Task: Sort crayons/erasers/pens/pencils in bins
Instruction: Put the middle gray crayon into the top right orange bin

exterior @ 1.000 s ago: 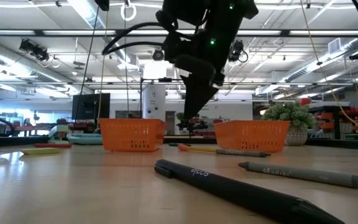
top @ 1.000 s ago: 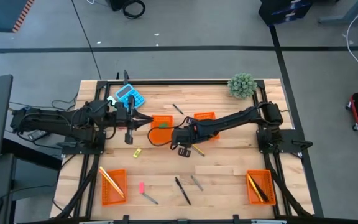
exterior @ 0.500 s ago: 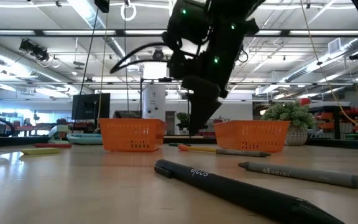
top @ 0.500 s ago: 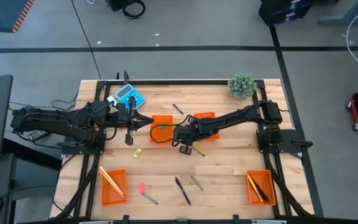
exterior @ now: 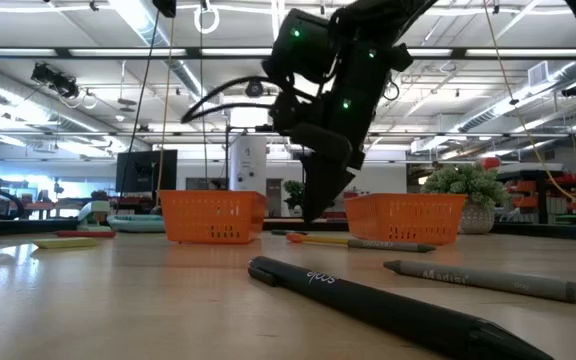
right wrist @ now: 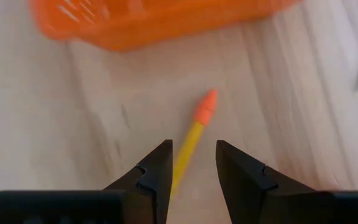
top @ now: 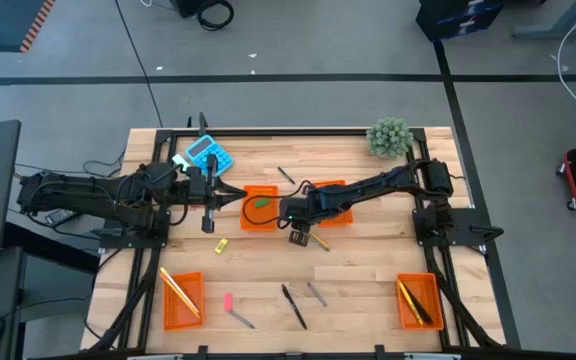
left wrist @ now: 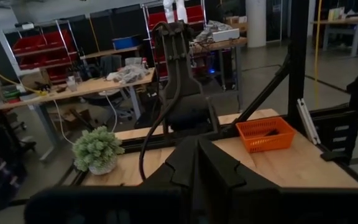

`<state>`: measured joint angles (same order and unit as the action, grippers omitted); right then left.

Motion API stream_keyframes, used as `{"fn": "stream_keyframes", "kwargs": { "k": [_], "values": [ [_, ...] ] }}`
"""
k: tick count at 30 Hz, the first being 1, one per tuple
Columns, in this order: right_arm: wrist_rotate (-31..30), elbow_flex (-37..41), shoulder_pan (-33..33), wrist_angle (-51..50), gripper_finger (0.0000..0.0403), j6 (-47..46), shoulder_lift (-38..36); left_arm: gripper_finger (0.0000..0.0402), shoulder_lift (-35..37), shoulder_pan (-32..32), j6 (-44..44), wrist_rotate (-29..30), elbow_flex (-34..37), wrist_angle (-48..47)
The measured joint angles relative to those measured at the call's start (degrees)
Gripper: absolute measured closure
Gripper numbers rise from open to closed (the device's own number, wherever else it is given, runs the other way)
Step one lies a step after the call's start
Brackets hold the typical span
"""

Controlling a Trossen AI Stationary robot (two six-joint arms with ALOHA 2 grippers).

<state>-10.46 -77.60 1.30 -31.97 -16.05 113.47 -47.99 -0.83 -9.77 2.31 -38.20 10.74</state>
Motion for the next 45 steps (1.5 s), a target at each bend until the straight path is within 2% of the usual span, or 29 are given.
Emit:
{"fn": "stream_keyframes", "kwargs": {
  "k": [7, 16, 20, 24, 27, 33, 39, 45],
  "values": [
    [0.34, -0.79, 3.84, -2.10, 0.0274, -0.84, -0.02, 0.0368, 0.00, 0.01, -0.97, 0.00, 0.00, -0.04],
    [0.46, -0.79, 12.37, -17.26, 0.0274, -9.61, -0.04, 0.0378, 0.00, 0.01, -0.97, 0.00, 0.00, -0.09],
    [0.40, -0.79, 15.70, -18.18, 0.0274, -11.19, -0.04, 0.0376, 0.00, 0.01, -0.95, 0.00, 0.00, -0.12],
    [-3.59, -0.79, 17.64, -18.15, 0.0274, -11.53, -0.05, 0.0371, 0.00, 0.01, -0.99, -0.01, 0.00, -0.39],
    [-3.91, -0.79, 18.47, -18.14, 0.0274, -12.35, -0.07, 0.0371, 0.00, 0.01, -1.08, 0.00, 0.00, -0.37],
    [2.75, -0.79, 20.60, -18.05, 0.0273, -18.76, -0.09, 0.0380, 0.00, 0.01, -1.06, 0.00, 0.00, -0.37],
    [4.59, -0.77, 21.64, -16.50, 0.0260, -26.02, -0.09, 0.0374, 0.02, 0.01, -0.95, 0.00, 0.00, -1.32],
    [10.76, -0.77, 23.51, -9.81, 0.0258, -14.07, -0.09, 0.0367, 0.02, 0.01, 1.58, -0.02, 0.00, -3.67]
  ]
}}
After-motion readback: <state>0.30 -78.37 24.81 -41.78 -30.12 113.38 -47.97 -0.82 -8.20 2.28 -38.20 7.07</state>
